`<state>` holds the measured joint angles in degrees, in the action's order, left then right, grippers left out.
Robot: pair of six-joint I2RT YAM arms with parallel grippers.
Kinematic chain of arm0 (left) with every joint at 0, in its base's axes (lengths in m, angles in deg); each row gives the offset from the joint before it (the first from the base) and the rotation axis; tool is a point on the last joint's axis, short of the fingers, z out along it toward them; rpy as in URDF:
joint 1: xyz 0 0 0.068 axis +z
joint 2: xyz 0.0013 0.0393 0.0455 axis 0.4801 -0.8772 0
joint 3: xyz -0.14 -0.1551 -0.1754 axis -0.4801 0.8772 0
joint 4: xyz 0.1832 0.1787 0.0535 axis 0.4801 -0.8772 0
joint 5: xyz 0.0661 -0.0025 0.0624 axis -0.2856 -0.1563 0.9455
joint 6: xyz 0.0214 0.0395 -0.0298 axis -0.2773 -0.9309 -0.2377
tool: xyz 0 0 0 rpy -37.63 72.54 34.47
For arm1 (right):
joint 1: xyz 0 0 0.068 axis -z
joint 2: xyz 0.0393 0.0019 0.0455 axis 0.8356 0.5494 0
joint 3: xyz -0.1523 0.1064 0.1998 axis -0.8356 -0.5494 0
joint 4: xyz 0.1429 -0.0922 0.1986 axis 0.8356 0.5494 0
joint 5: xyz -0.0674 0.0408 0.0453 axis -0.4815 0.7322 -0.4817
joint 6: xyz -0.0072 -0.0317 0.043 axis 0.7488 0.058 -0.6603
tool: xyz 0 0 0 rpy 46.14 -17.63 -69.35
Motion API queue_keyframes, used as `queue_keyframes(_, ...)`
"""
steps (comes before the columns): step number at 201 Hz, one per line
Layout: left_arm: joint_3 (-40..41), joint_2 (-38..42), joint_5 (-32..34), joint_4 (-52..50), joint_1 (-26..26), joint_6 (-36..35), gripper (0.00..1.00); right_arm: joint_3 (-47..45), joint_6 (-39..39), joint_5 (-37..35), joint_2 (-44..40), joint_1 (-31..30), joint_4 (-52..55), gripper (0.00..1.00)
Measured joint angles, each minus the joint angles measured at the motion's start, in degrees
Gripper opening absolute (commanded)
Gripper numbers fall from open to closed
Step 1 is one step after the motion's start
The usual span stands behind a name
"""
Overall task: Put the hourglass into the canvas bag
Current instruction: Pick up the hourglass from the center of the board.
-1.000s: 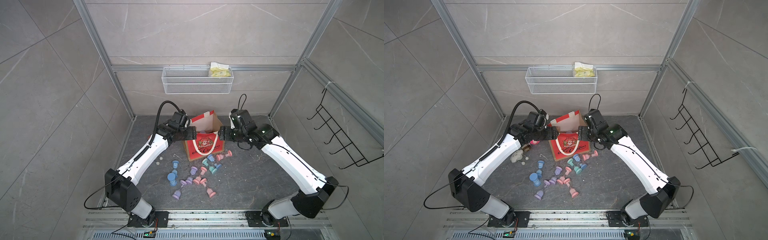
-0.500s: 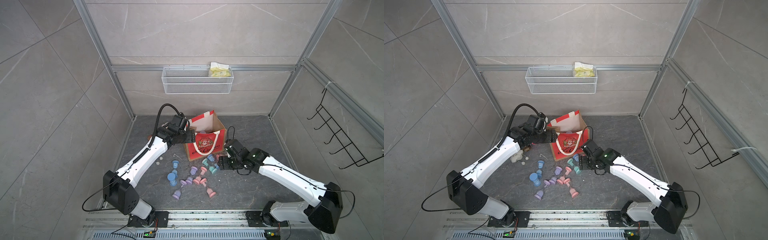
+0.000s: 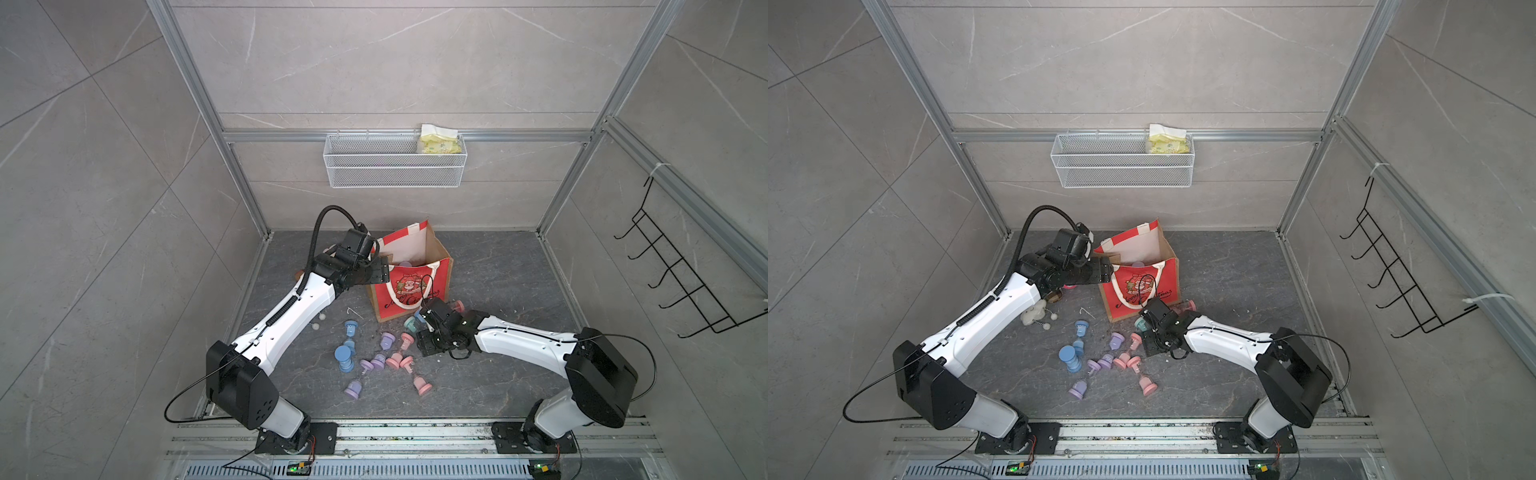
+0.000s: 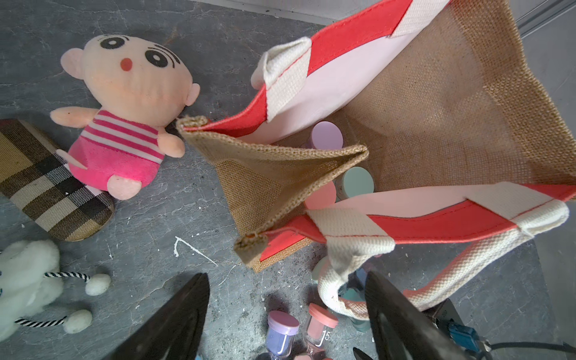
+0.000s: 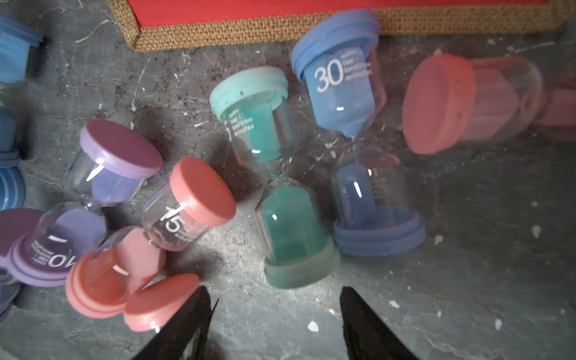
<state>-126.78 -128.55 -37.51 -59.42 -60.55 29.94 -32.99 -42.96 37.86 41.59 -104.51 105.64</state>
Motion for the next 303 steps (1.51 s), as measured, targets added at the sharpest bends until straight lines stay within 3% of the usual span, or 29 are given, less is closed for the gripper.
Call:
queue_keyframes(166,0.0,0.0,1.53,-0.02,0.0,0.22,0.83,3.87,7.21,-3.93,11.17,-0.66,-2.84,0.61)
queue_keyframes(303,-0.02,0.0,1.77,-0.02,0.0,0.28,0.84,4.07,7.19,-4.98,11.43,-0.85,-3.54,0.26)
